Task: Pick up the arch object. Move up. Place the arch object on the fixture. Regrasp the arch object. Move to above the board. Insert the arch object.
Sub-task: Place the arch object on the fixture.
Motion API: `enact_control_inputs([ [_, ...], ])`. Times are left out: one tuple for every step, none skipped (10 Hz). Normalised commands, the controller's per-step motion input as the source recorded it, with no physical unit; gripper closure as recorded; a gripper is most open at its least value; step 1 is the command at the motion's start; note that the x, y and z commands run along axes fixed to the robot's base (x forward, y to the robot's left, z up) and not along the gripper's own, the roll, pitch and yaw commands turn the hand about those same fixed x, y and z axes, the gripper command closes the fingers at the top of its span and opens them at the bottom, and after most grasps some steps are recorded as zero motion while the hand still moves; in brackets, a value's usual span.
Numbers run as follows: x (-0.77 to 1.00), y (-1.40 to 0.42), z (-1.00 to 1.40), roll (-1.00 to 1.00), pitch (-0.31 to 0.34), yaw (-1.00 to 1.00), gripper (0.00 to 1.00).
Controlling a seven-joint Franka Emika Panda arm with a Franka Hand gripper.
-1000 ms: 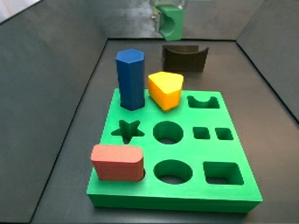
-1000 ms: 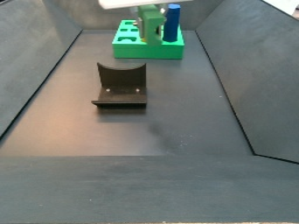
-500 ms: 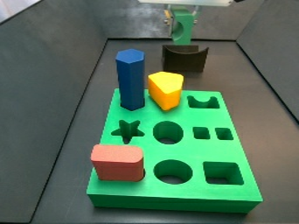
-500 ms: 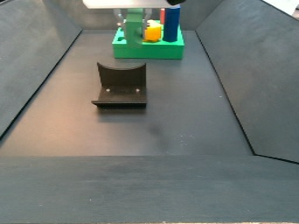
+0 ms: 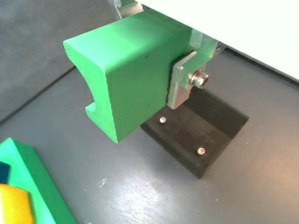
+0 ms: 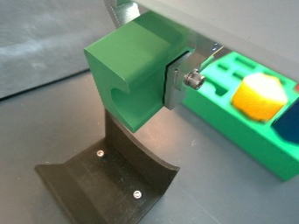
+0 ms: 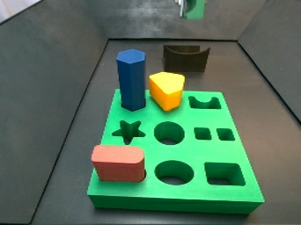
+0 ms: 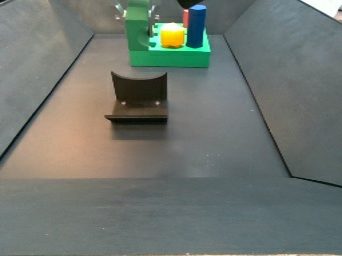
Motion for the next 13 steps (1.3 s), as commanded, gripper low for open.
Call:
enact_control_inputs([
  [0.06,0.87,0.27,-1.00,0.075,0.04,1.00],
  [0.06,0.62,0.13,-0.75,0.096,0.01,1.00],
  [0.08,0.44,0.06,-0.56,0.112,-0.02,1.00],
  [0.09,0.33,0.03,-0.44,0.121,-0.03,1.00],
  [0.10,0.07,0.01,-0.24,0.137,-0.05,1.00],
  [0.10,0.05,-1.00,-1.00,0.045,-0.08,1.00],
  [0.10,0.05,-1.00,-1.00,0.033,-0.08,1.00],
  [0.11,0.07,-1.00,-1.00,0.050,-0.09,1.00],
  [0.12,0.07,-1.00,-1.00,0.076,-0.10,1.00],
  [0.14,0.08,-1.00,-1.00,0.105,-0.11,1.00],
  [0.14,0.08,-1.00,-0.96,0.108,-0.12,1.00],
  [0.16,0.09,-1.00,-0.69,0.092,-0.13,1.00],
  [0.17,0.10,-1.00,-0.57,0.086,-0.13,1.00],
])
